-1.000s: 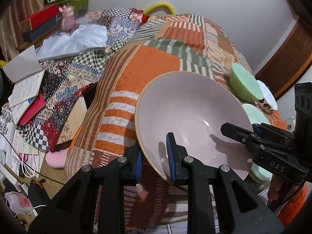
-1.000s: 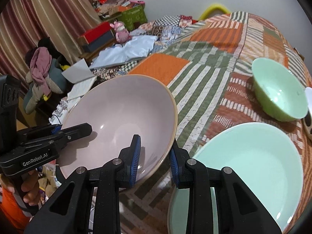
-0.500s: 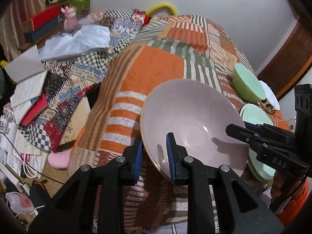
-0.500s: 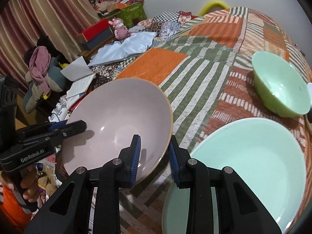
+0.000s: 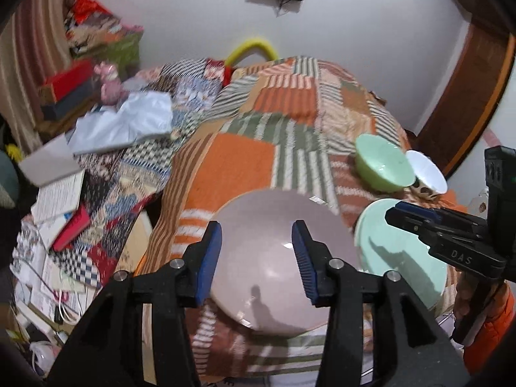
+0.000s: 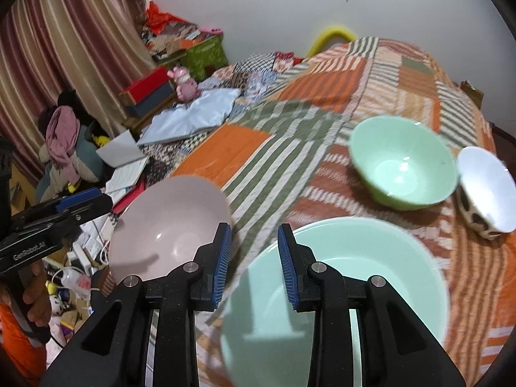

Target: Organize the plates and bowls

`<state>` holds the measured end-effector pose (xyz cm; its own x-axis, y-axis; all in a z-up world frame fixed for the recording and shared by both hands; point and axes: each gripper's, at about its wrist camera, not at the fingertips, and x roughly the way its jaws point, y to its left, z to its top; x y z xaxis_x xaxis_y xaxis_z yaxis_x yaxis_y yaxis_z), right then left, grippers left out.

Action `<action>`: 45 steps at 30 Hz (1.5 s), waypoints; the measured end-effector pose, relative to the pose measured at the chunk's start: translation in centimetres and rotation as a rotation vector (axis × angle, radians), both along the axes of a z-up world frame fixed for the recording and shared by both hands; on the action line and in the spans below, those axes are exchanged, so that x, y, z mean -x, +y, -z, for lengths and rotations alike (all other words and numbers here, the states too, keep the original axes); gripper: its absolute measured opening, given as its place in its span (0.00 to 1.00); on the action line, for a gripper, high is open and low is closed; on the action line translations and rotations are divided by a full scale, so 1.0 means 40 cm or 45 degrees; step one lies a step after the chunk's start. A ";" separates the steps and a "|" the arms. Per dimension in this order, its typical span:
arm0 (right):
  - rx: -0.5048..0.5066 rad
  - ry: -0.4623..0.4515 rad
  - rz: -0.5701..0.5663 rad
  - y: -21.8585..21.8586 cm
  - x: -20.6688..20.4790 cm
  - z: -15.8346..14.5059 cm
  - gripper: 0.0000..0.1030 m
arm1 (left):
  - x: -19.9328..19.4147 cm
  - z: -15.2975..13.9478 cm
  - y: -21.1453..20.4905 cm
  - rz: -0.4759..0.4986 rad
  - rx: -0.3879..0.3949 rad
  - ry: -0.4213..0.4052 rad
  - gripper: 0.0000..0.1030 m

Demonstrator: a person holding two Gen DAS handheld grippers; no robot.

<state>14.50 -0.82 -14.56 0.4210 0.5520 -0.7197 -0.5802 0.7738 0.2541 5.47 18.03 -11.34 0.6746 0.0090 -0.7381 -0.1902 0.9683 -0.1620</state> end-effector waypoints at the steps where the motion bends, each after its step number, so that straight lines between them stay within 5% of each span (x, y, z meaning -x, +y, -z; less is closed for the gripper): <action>1: -0.006 -0.010 0.011 -0.011 -0.004 -0.006 0.30 | -0.010 -0.010 -0.015 0.015 -0.009 -0.012 0.47; 9: -0.030 -0.081 0.125 -0.117 -0.038 -0.032 0.46 | -0.095 -0.045 -0.118 0.085 -0.047 -0.043 0.63; 16: -0.059 -0.039 0.241 -0.214 -0.091 -0.008 0.47 | -0.186 -0.036 -0.189 0.104 -0.053 -0.023 0.77; 26: -0.046 0.031 0.329 -0.287 -0.166 0.044 0.47 | -0.318 -0.002 -0.259 0.172 -0.056 0.033 0.79; 45: -0.031 0.208 0.313 -0.248 -0.280 0.130 0.47 | -0.556 0.122 -0.320 0.290 -0.039 0.197 0.78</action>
<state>25.70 -10.76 -19.78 0.4238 0.4656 -0.7769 -0.3262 0.8787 0.3487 27.71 5.21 -16.20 0.5409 -0.1057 -0.8344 0.0126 0.9930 -0.1176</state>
